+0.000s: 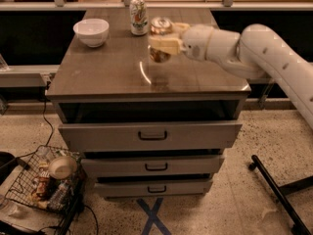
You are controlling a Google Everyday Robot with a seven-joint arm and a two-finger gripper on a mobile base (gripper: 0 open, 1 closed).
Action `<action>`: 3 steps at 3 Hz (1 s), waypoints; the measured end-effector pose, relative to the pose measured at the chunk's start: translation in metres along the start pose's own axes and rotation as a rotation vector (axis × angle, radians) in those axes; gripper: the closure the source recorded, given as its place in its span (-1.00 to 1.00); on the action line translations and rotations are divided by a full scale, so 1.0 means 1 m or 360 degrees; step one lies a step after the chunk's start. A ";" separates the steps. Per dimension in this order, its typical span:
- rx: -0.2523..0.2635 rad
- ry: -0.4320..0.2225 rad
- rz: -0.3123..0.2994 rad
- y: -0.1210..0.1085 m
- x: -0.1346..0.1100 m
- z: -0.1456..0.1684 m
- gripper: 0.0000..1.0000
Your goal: Place orange can into white bowl
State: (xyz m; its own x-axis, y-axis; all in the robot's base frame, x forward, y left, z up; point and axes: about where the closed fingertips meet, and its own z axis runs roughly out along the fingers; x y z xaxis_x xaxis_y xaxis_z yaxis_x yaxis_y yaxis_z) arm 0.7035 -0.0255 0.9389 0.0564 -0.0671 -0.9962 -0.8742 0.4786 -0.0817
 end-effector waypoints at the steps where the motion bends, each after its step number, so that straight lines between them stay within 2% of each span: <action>1: -0.0032 -0.0100 0.0040 -0.034 -0.055 0.081 1.00; 2: -0.0092 -0.0149 0.0114 -0.044 -0.075 0.143 1.00; 3: -0.0114 -0.0163 0.0155 -0.047 -0.087 0.195 1.00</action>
Offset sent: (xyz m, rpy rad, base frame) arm 0.1640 0.1594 0.1314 0.1961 0.0062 0.0898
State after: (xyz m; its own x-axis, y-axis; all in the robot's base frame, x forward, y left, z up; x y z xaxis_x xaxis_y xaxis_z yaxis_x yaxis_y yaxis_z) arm 0.8334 0.1288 1.0235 0.0155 0.0677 -0.9976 -0.9098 0.4148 0.0140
